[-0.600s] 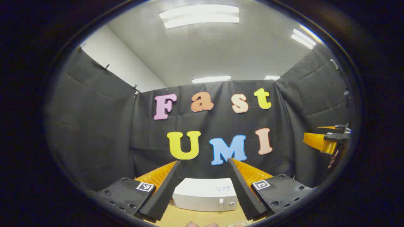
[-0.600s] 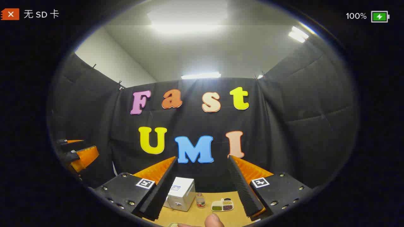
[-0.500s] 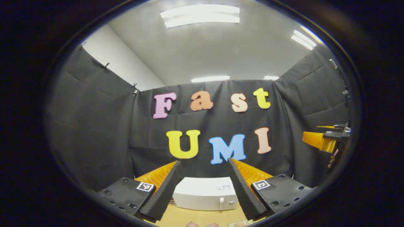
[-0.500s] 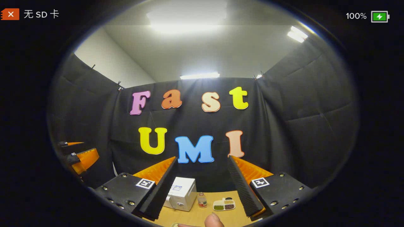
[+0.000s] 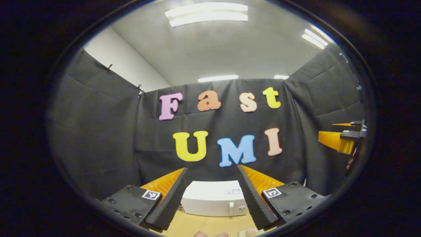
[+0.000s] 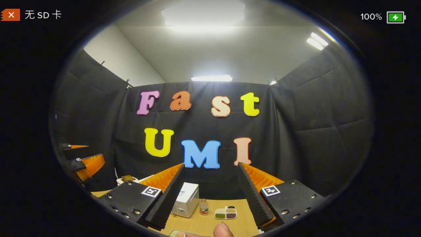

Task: Open the microwave oven with the left hand, put the food in, and close the microwave oven.

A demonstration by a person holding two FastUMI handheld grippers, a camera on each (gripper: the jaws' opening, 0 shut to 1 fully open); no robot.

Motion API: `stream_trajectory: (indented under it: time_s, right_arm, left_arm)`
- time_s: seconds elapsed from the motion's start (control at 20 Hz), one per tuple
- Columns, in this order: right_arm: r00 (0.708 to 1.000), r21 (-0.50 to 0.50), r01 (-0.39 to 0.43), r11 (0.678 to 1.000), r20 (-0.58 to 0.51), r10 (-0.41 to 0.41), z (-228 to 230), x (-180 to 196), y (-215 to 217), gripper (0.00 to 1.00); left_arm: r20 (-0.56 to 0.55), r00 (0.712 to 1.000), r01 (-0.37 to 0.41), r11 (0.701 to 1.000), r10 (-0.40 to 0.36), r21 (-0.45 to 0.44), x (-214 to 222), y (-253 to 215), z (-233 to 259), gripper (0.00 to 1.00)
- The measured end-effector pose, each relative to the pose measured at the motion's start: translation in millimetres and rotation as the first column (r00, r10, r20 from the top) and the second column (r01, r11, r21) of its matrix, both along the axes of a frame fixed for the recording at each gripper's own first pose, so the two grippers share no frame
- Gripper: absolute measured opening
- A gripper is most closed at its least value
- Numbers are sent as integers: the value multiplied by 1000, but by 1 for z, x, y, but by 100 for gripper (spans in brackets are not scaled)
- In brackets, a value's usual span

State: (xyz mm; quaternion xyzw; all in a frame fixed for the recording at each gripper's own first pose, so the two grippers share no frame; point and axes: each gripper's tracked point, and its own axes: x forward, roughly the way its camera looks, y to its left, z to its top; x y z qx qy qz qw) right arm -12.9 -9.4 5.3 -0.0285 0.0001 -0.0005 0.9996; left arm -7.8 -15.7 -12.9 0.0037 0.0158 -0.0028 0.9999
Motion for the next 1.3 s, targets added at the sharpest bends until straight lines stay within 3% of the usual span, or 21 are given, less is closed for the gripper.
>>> stream_trajectory:
  time_s: [0.2, 0.25, 0.3, 0.35, 0.5, 0.75, 0.85, 1.0, 1.3]
  right_arm:
    - [999, 19, -37, 999, -10, 38, -11, 6, -12, 95]
    - [999, 23, -42, 999, -8, 42, -11, 6, -19, 95]
    - [999, 32, -45, 998, -3, 45, -10, 7, -21, 95]
    - [999, 43, -43, 998, -3, 43, -12, 10, -24, 95]
    - [999, 66, -27, 997, -25, 28, -20, 15, -28, 95]
    - [998, 101, 60, 993, 3, -60, -18, 25, -25, 97]
    - [996, 121, 83, 989, 8, -85, -17, 30, -19, 95]
    - [991, 135, 131, 982, -6, -131, -22, 36, -13, 95]
    - [974, 20, 226, 974, 30, -226, -23, 36, -2, 95]
  left_arm:
    - [16, 1000, 7, 1000, -8, 18, -1, -30, -2, 99]
    - [12, 1000, 0, 1000, 0, 23, -1, -35, -9, 95]
    - [4, 1000, -8, 1000, 8, 27, -1, -38, -18, 99]
    - [-6, 1000, -7, 1000, 7, 30, 2, -44, -26, 95]
    - [-21, 1000, 16, 1000, -16, 18, 15, -56, -51, 97]
    - [-40, 998, 56, 998, -55, 34, 38, -51, -115, 97]
    - [-45, 995, 95, 995, -93, 31, 47, -55, -145, 94]
    - [-73, 983, 171, 985, -171, -12, 60, -66, -201, 100]
    - [-145, 968, 206, 978, -206, -12, 97, -65, -303, 98]
